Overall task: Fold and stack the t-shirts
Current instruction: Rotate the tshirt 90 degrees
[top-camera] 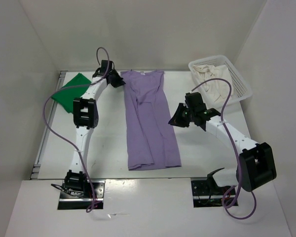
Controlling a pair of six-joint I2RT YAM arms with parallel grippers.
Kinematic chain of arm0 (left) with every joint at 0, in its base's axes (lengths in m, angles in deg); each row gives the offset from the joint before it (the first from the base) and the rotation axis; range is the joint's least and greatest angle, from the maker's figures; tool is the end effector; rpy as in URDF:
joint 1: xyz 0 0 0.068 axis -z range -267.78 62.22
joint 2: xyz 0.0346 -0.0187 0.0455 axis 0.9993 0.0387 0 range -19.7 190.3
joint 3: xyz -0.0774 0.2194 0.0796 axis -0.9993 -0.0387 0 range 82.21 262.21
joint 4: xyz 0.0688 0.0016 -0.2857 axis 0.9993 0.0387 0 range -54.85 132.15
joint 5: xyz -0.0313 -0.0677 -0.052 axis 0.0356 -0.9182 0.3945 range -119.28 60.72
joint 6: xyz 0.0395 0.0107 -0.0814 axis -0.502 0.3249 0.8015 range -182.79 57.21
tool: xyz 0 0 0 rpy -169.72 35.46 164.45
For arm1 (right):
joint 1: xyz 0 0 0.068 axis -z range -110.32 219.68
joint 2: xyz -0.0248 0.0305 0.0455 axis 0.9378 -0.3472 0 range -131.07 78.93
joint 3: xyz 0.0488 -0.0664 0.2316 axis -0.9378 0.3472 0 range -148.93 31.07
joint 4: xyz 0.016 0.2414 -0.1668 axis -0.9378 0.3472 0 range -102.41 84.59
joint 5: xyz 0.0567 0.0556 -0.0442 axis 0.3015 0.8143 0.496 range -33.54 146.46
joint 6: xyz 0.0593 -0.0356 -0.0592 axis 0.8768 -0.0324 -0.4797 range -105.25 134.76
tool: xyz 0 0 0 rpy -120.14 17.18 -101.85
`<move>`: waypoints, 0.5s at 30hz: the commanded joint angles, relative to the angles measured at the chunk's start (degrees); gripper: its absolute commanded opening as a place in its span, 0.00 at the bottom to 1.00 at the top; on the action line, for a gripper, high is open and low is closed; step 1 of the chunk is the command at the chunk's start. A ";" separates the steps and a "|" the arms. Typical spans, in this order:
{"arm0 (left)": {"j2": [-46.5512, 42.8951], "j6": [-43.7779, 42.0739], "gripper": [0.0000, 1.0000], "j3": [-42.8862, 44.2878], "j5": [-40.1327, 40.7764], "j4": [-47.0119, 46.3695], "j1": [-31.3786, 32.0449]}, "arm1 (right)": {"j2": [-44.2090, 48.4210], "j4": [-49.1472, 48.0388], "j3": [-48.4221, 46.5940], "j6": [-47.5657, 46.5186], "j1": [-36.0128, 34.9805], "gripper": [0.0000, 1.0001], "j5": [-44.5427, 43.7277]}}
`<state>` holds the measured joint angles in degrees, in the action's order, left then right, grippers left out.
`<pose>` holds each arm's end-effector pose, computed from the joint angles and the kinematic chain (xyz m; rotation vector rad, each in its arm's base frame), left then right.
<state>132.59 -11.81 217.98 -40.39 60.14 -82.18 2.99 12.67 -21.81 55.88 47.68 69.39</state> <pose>0.6247 -0.0772 0.0992 -0.8245 2.2431 -0.7140 0.3136 0.1464 0.1740 0.3122 2.5132 0.7509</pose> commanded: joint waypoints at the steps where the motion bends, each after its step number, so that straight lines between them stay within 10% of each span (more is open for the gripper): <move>1: 6.52 -1.51 0.05 12.39 -0.04 5.42 1.16 | -0.26 -3.72 0.41 0.18 -0.59 0.22 -0.71; 4: 9.07 0.52 0.18 16.55 -1.54 5.42 1.69 | -1.57 -3.72 1.03 0.18 -0.59 0.32 -1.23; 6: 7.33 -0.87 0.56 13.24 -1.54 5.42 1.69 | -1.58 -3.03 1.03 0.79 -0.59 0.40 -2.28; 8: 2.78 -2.11 0.70 8.23 -1.54 3.93 1.17 | -0.35 -1.80 1.03 1.32 -0.59 0.44 -5.18; 15: -26.84 -5.18 0.62 -39.14 0.82 -13.03 1.68 | 4.84 -0.56 8.65 5.98 -0.59 0.48 -8.62</move>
<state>115.15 -13.82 189.61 -41.23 51.83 -80.71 4.48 11.82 -16.23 59.35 47.68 63.56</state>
